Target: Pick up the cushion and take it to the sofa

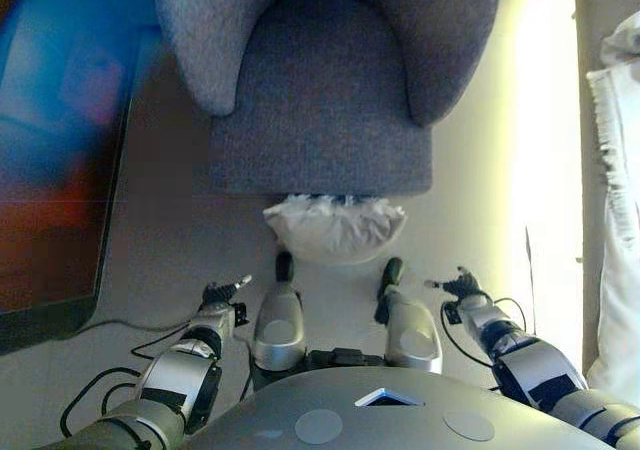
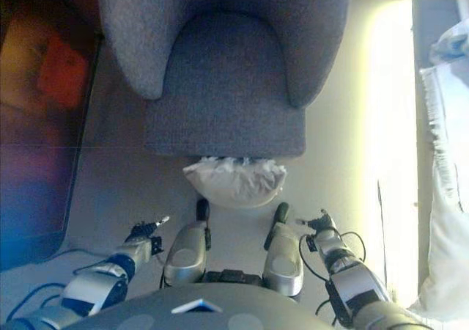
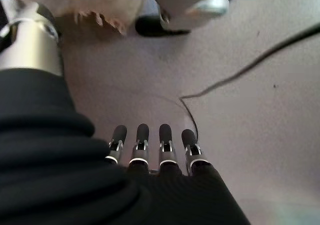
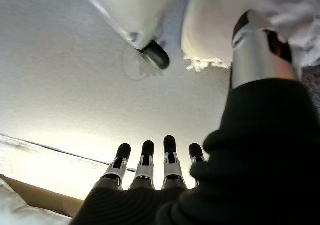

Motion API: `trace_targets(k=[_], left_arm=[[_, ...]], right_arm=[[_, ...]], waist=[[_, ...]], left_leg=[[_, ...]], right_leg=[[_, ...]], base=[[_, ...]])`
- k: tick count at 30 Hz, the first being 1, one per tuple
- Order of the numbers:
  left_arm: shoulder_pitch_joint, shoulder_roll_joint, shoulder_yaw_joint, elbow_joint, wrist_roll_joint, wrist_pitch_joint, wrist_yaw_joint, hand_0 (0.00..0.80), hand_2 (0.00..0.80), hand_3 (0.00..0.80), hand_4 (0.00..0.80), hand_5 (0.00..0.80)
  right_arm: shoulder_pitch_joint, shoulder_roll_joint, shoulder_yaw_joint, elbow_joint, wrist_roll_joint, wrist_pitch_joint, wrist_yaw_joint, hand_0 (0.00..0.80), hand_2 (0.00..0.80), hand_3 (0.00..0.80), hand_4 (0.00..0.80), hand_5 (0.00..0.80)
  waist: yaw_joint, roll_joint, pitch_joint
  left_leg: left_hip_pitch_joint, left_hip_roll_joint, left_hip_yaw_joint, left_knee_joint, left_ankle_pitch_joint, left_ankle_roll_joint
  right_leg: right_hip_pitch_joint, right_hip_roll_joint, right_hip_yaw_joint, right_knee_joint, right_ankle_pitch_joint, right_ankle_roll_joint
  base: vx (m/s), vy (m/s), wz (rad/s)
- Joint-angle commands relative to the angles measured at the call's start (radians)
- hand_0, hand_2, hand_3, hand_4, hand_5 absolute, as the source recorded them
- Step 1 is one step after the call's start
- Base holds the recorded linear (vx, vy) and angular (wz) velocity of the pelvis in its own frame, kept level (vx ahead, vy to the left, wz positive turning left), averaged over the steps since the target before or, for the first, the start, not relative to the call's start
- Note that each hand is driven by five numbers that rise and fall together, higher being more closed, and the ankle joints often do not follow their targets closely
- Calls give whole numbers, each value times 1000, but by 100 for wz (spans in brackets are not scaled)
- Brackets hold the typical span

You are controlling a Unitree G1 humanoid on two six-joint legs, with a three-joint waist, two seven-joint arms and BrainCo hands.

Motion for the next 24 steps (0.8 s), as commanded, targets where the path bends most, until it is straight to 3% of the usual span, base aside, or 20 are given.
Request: trace_targets(k=[1,3,4,6,7,10,12,20,24], left_arm=[[-120,50,-39,-57,-3,-98,85,0,0,0,0,0],[-160,52,-64,-91,-10,-95,143,0,0,0,0,0],[-174,140,-43,-112,-93,-111,14,0,0,0,0,0],[-194,155,-46,-102,-108,-141,4,0,0,0,0,0],[-203,158,-54,-111,-124,-119,28,0,0,0,0,0],[-195,94,-98,-122,-33,-250,177,0,0,0,0,0],[-188,66,-106,-142,-71,-310,168,0,0,0,0,0],[-186,44,-131,-320,-90,-388,300,0,0,0,0,0],[-230,50,-131,-348,-92,-414,312,0,0,0,0,0]], right_arm=[[-107,-24,-43,-69,106,-45,-126,0,0,0,0,0],[-152,-46,-43,-90,79,-35,-130,0,0,0,0,0],[-177,-98,-35,-111,68,-22,-116,0,0,0,0,0],[-195,-142,-44,-135,45,-21,-99,0,0,0,0,0],[-203,-154,-42,-152,37,-20,-108,0,0,0,0,0],[-233,-142,-38,-122,82,-64,-172,0,0,0,0,0],[-224,-148,-50,-127,79,-90,-192,0,0,0,0,0],[-249,-220,-40,-231,-9,-94,-269,0,0,0,0,0],[-318,-242,-11,-249,-37,-124,-271,0,0,0,0,0]], waist=[[-5,-29,81],[-18,-20,119],[-31,6,143],[-46,18,165],[-54,26,165],[-54,30,165],[-51,43,165],[-66,97,165],[-67,102,165]], left_leg=[[-133,-33,29,84,-8,34],[-175,-46,36,92,-8,41],[-192,-54,36,87,0,39],[-222,-63,40,101,0,42],[-261,-66,41,106,1,44],[-354,-78,35,118,4,50],[-418,-80,32,129,8,56],[-640,-86,7,215,5,54],[-752,-81,-6,272,1,52]], right_leg=[[-49,-65,31,53,-48,41],[-105,-70,41,65,-35,47],[-134,-73,42,73,-31,47],[-171,-80,52,77,-19,52],[-215,-80,61,83,-16,53],[-301,-71,72,88,-11,47],[-374,-63,79,129,-26,44],[-643,-62,141,223,-24,39],[-759,-57,169,285,-30,29]], base=[[-184,77,12],[-151,150,11],[-111,179,8],[-66,125,1],[-72,35,0],[-84,-41,-8],[-51,-13,0],[3,38,0],[-6,-10,2]])
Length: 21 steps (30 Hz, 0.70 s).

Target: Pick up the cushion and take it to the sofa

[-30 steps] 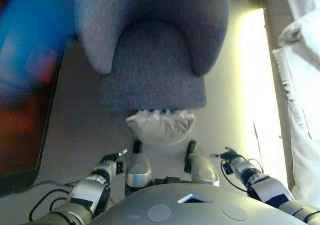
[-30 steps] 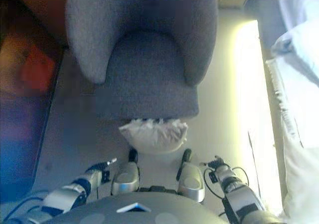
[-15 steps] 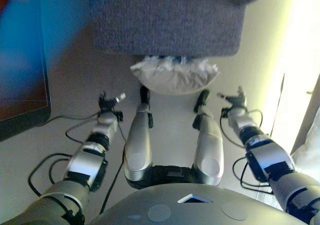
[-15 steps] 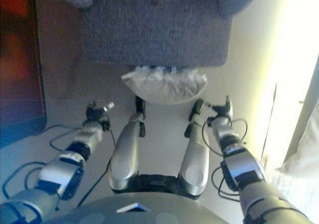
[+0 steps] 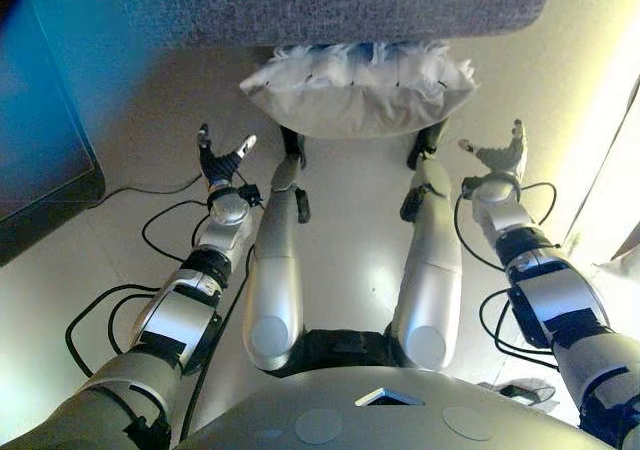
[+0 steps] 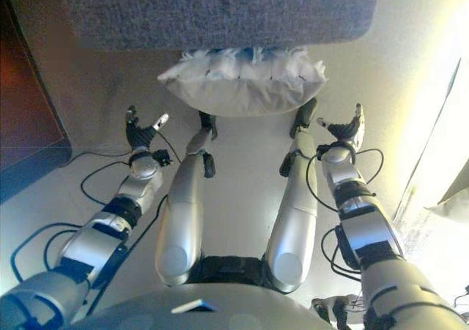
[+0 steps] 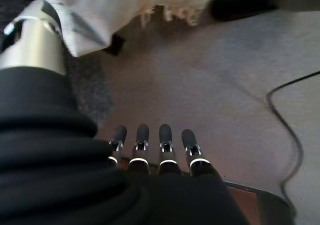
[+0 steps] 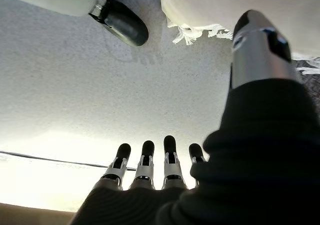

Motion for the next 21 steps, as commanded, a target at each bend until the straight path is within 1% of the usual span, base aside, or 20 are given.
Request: trace_targets(k=[1,4,9,13,14,15,16,18,20,21], left_arm=[[5,4,26,-29,-19,-51,44,0,0,0,0,0],[-27,18,30,-39,-30,-72,43,0,0,0,0,0],[-78,49,32,-67,-44,-120,57,0,0,0,0,0],[-144,85,43,-67,-72,-122,62,0,0,0,0,0],[-180,99,48,-60,-95,-126,61,0,0,0,0,0],[-199,97,43,-55,-98,-125,65,0,0,0,0,0],[-225,102,48,-46,-101,-135,64,0,0,0,0,0],[-249,129,61,-52,-97,-145,66,0,0,0,0,0],[-279,167,70,-83,-78,-139,73,0,0,0,0,0],[-288,175,70,-90,-68,-138,67,0,0,0,0,0]], right_arm=[[1,-109,33,-69,-39,-55,-27,0,0,0,0,0],[-60,-128,62,-89,-58,-59,-29,0,0,0,0,0],[-141,-160,109,-118,-104,-114,-33,0,0,0,0,0],[-220,-176,143,-130,-88,-133,3,0,0,0,0,0],[-261,-174,158,-119,-45,-174,64,0,0,0,0,0],[-292,-160,169,-101,-105,-210,62,0,0,0,0,0],[-310,-159,185,-110,-39,-209,100,0,0,0,0,0],[-265,-177,181,-180,-56,-253,143,0,0,0,0,0],[-212,-222,202,-308,-65,-272,207,0,0,0,0,0],[-203,-231,208,-336,-82,-272,212,0,0,0,0,0]], waist=[[-26,88,-7],[-26,87,-7],[-27,79,-7],[-23,68,-7],[-19,64,-7],[-15,65,-7],[-13,62,-7],[-24,45,-7],[-41,20,-7],[-44,15,-7]], left_leg=[[-177,-9,-25,112,-22,25],[-246,-3,-27,137,-26,23],[-365,11,-39,196,-34,22],[-419,16,-50,210,-33,16],[-432,17,-54,210,-31,13],[-439,16,-57,210,-30,13],[-450,12,-63,213,-30,9],[-471,11,-69,218,-31,6],[-485,14,-73,212,-29,6],[-488,16,-73,211,-30,5]], right_leg=[[-109,18,44,62,-39,23],[-179,27,55,96,-47,17],[-287,40,76,163,-56,10],[-328,45,80,185,-63,12],[-338,44,79,188,-65,14],[-344,42,77,192,-69,14],[-350,46,79,199,-72,16],[-362,57,81,196,-67,23],[-370,62,76,185,-66,29],[-373,62,76,185,-68,30]], base=[[-12,-11,7],[-6,4,4],[1,5,-1],[2,3,-5],[0,0,0],[0,0,0],[0,0,0],[-16,10,0],[0,0,0],[0,0,0]])
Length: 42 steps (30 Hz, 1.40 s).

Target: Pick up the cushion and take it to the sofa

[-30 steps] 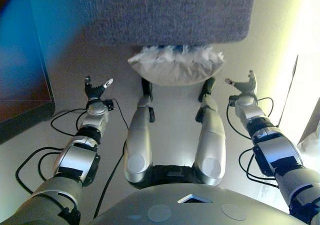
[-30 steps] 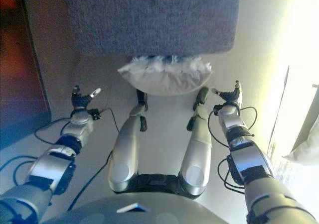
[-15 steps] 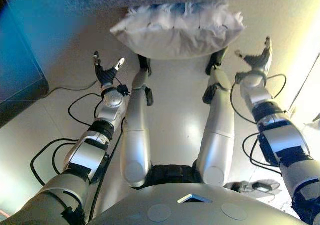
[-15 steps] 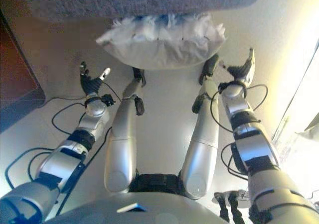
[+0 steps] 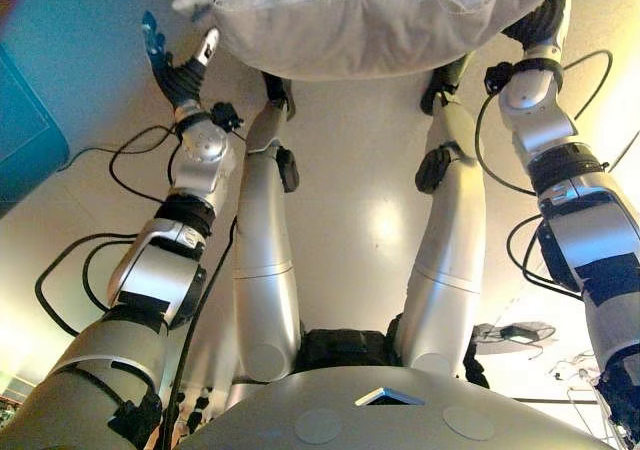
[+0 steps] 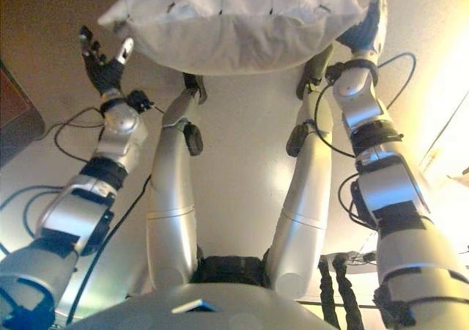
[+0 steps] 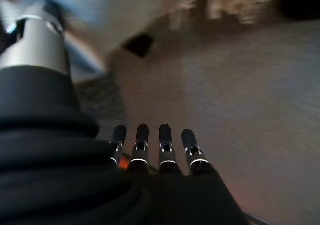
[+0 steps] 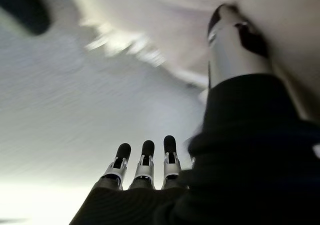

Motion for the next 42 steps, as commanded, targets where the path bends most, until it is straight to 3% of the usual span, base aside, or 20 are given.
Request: trace_targets(k=[1,7,14,18,20,21,22,23,24,32,36,39,42], left_arm=[[-11,56,62,-44,30,-27,-7,0,0,0,0,0],[-117,60,-70,-83,-28,63,-356,0,0,0,0,0],[-167,44,-179,-155,-187,167,-733,0,0,0,0,0],[-148,7,-200,-208,-341,250,-963,0,0,0,0,0],[-133,-14,-213,-235,-453,292,-1089,687,687,687,687,687],[-127,-22,-213,-247,-488,304,-1118,800,800,800,800,800],[-118,-33,-214,-260,-522,311,-1135,800,800,800,800,800],[-114,-36,-215,-266,-553,314,-1144,800,800,800,800,800],[-100,-49,-208,-279,-586,314,-1160,800,800,800,800,800],[38,-99,-165,-353,-579,255,-1121,800,800,800,800,800],[128,-121,-147,-380,-529,234,-1041,800,800,800,800,800],[191,-128,-140,-385,-492,177,-958,800,800,800,800,800],[288,-130,-104,-449,-460,147,-970,800,800,800,800,800]], right_arm=[[62,-68,65,-188,-28,-90,73,0,0,0,0,0],[18,-99,105,-319,36,-122,223,0,0,0,0,0],[-49,-93,154,-442,160,-88,486,0,0,0,0,0],[-62,-84,156,-486,228,-60,587,0,0,0,0,0],[-69,-78,158,-499,257,-53,621,0,0,0,0,0],[-68,-75,155,-505,269,-51,628,0,0,0,0,0],[-72,-71,156,-506,279,-50,620,351,351,351,351,351],[-72,-66,152,-507,286,-50,614,624,624,624,624,624],[-71,-57,143,-503,299,-51,615,800,800,800,800,800],[28,-13,65,-527,264,-94,525,800,800,800,800,800],[136,25,24,-555,251,-138,513,800,800,800,800,800],[217,54,5,-595,215,-150,482,800,800,800,800,800],[329,66,-29,-653,191,-159,474,800,800,800,800,800]], waist=[[-36,1,-8],[-53,-8,-8],[-61,-3,-8],[-61,-2,-8],[-62,-2,-8],[-62,-2,-8],[-61,-2,-8],[-61,-4,-8],[-60,-5,-8],[-48,-12,-8],[-44,-24,-8],[-44,-35,-8],[-42,-43,-8]], left_leg=[[-57,-15,-21,-42,14,4],[-78,-18,-23,-66,27,3],[-92,-22,-20,-82,40,0],[-85,-28,-22,-94,44,0],[-77,-31,-26,-102,47,0],[-76,-32,-28,-104,47,0],[-74,-34,-30,-105,48,-1],[-69,-35,-32,-109,50,-2],[-60,-38,-35,-116,51,-2],[70,-43,-46,-173,71,-7],[198,-33,-41,-184,71,-11],[309,-19,-23,-205,75,-19],[466,-5,18,-253,70,-24]], right_leg=[[-2,13,17,51,-70,42],[-21,13,19,18,-50,54],[-35,11,27,-9,-28,70],[-25,11,27,-34,-19,76],[-14,10,26,-50,-12,78],[-11,9,26,-54,-10,79],[-8,8,26,-59,-8,81],[-2,7,25,-66,-4,82],[8,7,24,-77,1,83],[137,-9,-5,-150,27,90],[266,-20,-31,-172,32,86],[371,-22,-52,-190,33,83],[517,-29,-94,-234,28,84]], base=[[0,0,0],[1,36,-2],[-3,23,4],[0,0,0],[-26,-52,1],[-29,-71,2],[-24,-65,2],[-31,-80,1],[-35,-86,-1],[-47,-87,0],[-28,-83,-5],[-3,-75,-8],[31,-62,-14]])
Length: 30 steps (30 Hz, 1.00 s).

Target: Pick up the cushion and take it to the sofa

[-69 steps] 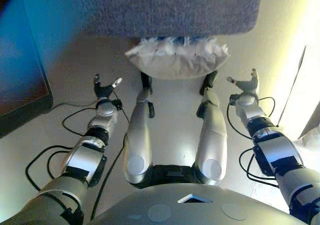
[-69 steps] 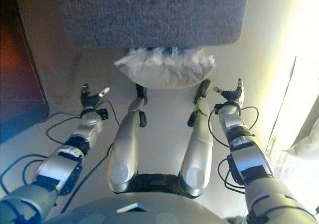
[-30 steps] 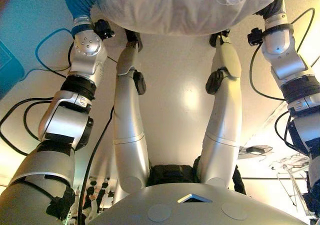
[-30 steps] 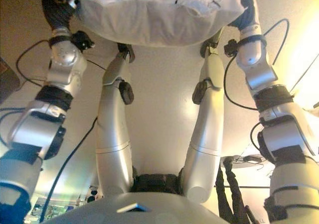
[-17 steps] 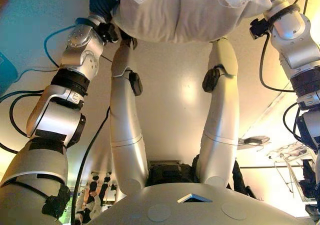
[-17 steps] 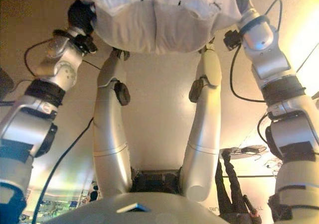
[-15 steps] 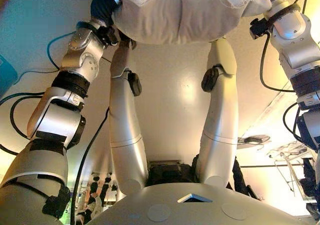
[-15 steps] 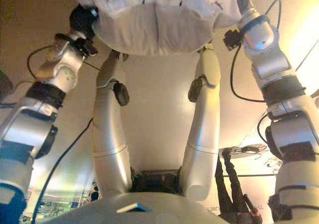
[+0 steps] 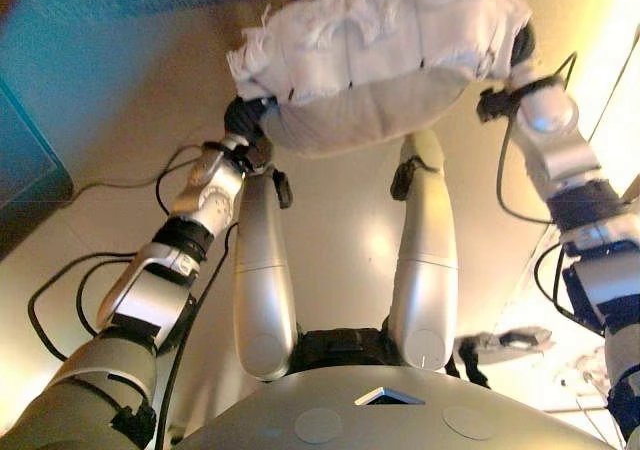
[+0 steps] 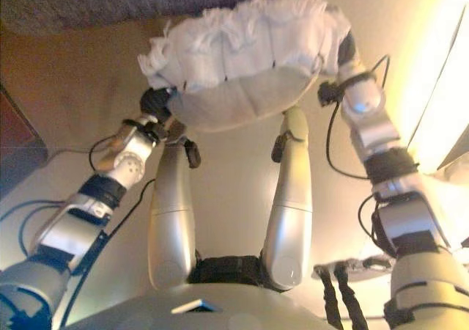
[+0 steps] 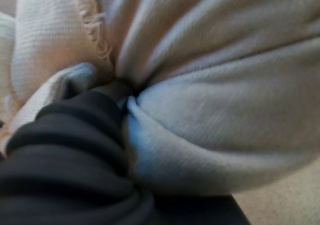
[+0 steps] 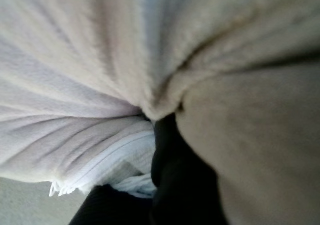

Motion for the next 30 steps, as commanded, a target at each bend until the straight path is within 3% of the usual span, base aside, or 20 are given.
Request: trace_targets(k=[1,7,13,18,23,30], left_arm=[[43,-108,-16,-292,113,-90,-76,800,800,800,800,800],[212,-67,32,-453,154,-90,-83,800,800,800,800,800],[390,-34,125,-613,233,-154,20,800,800,800,800,800],[561,-60,164,-734,265,-142,37,800,800,800,800,800],[663,-75,169,-770,274,-120,73,800,800,800,800,800],[709,-48,184,-807,267,-94,65,800,800,800,800,800]], right_arm=[[75,93,15,-263,-51,-153,37,800,800,800,800,800],[284,97,-54,-383,-84,-177,80,800,800,800,800,800],[483,122,-105,-515,-138,-210,92,800,800,800,800,800],[632,177,-141,-609,-151,-200,95,800,800,800,800,800],[707,192,-149,-663,-139,-156,93,800,800,800,800,800],[748,184,-148,-700,-128,-131,69,800,800,800,800,800]], waist=[[37,-7,-10],[53,-20,-15],[65,-11,-138],[79,-6,-280],[85,-6,-364],[86,-7,-413]], left_leg=[[110,1,16,-72,45,-14],[395,2,59,-102,5,-4],[608,17,70,-189,1,3],[811,20,70,-322,8,7],[941,31,78,-386,1,8],[1044,42,83,-469,1,10]], right_leg=[[179,-31,-84,-80,-4,63],[470,-27,-131,-94,-52,47],[696,-19,-162,-152,-91,33],[911,11,-189,-279,-90,24],[1029,29,-203,-333,-94,16],[1124,53,-215,-386,-102,15]], base=[[47,-40,-18],[48,-28,-15],[150,-21,-2],[250,-17,7],[176,-16,12],[54,-55,1]])
